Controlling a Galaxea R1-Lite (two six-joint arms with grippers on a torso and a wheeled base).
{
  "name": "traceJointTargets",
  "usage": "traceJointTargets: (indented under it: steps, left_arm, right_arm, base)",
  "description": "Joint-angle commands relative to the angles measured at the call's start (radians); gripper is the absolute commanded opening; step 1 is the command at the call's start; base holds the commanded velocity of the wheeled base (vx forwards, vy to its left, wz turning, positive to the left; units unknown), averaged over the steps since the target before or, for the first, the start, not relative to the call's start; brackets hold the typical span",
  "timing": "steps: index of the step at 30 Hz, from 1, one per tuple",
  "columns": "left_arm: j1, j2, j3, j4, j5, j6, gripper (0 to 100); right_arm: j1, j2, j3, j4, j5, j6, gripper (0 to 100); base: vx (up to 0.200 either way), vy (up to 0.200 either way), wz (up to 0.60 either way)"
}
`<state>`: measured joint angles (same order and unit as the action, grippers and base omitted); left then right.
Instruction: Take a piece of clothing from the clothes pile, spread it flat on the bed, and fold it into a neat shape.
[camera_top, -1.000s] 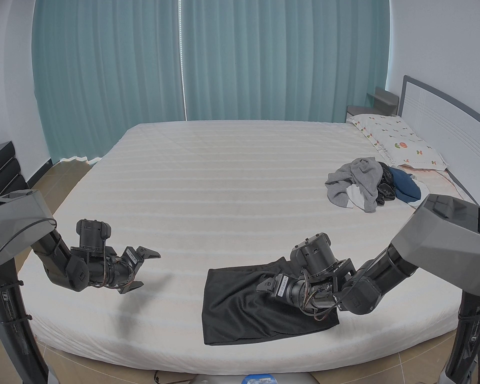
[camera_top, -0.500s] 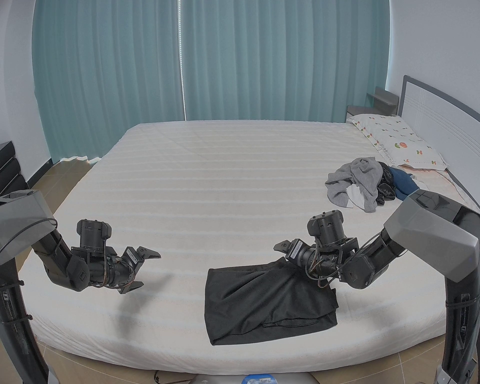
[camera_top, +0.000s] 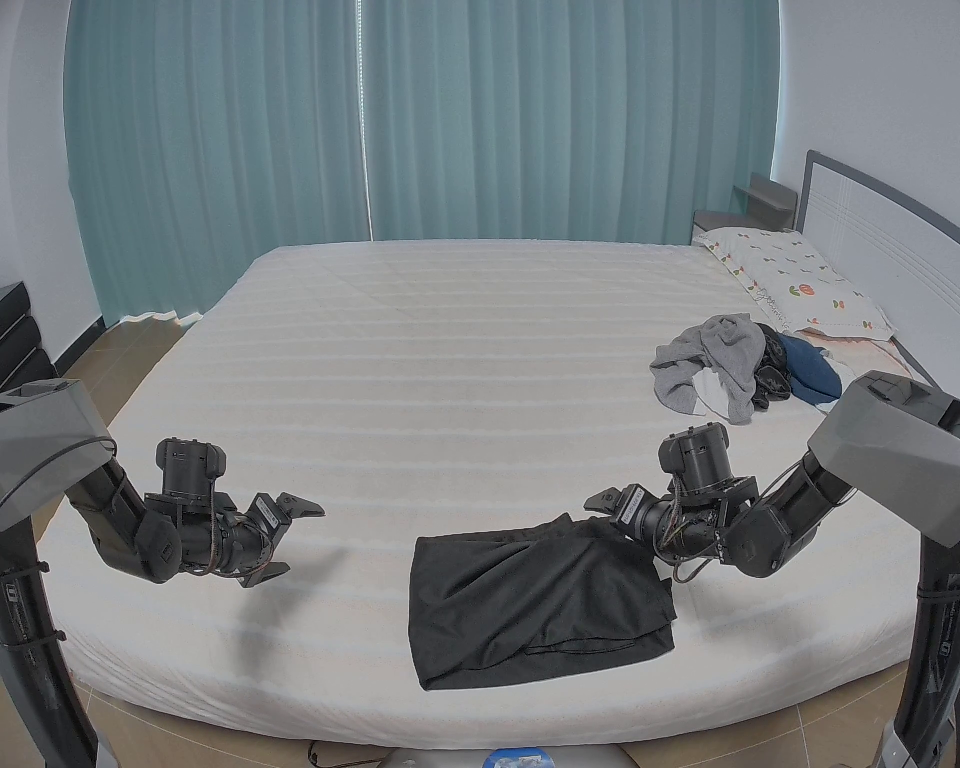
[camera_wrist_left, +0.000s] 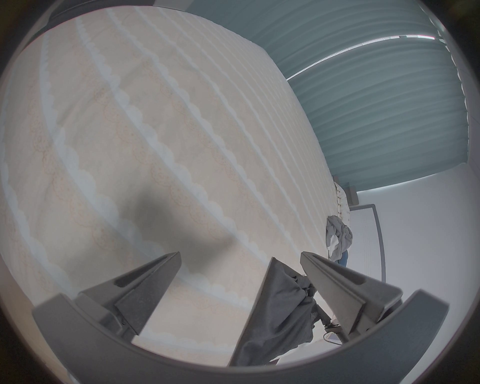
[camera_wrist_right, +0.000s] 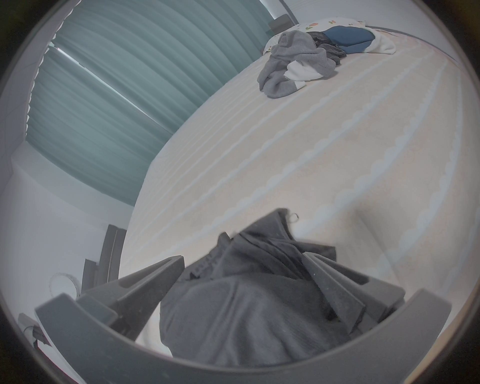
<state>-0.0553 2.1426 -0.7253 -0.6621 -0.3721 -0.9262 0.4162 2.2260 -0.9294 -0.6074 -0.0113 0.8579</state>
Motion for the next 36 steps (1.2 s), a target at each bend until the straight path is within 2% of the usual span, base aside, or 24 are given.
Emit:
traceJointTargets:
  steps: [1,4,12,19,25,26,33,34,36]
  left_arm:
    - [-0.067,-0.006,0.004,-0.002,0.039,-0.002,100]
    - [-0.090,0.002,0.003,-0.002,0.071,-0.002,100]
    - [-0.092,0.014,0.003,-0.002,0.071,-0.003,100]
    - [-0.092,0.016,0.000,-0.002,0.071,-0.008,100]
    - [-0.092,0.016,-0.003,-0.001,0.071,-0.010,100]
    - [-0.092,0.016,-0.003,-0.001,0.071,-0.010,100]
    - [-0.092,0.014,-0.003,-0.001,0.071,-0.010,100]
    - [-0.090,0.014,-0.003,-0.001,0.071,-0.010,100]
    - [-0.092,0.014,-0.005,-0.001,0.071,-0.010,100]
  right_arm:
    - [-0.017,-0.101,0.162,-0.003,0.088,-0.060,100]
    - [-0.030,-0.144,0.239,-0.023,0.122,-0.099,100]
    - [-0.050,-0.189,0.385,-0.141,0.172,-0.155,100]
    - [-0.040,-0.173,0.389,-0.173,0.174,-0.158,100]
    - [-0.037,-0.140,0.396,-0.173,0.172,-0.201,100]
    - [-0.037,-0.127,0.397,-0.173,0.172,-0.211,0]
    - [-0.045,-0.114,0.440,-0.173,0.169,-0.283,0]
    - [-0.057,-0.123,0.468,-0.175,0.169,-0.350,0]
    - [-0.074,-0.137,0.485,-0.175,0.169,-0.390,0]
  base:
    - [0.000,0.000,0.00]
    - [0.000,0.000,0.00]
    - [0.000,0.000,0.00]
    - [0.000,0.000,0.00]
    - [0.000,0.000,0.00]
    - [0.000,0.000,0.00]
    - [0.000,0.000,0.00]
    - [0.000,0.000,0.00]
    - [0.000,0.000,0.00]
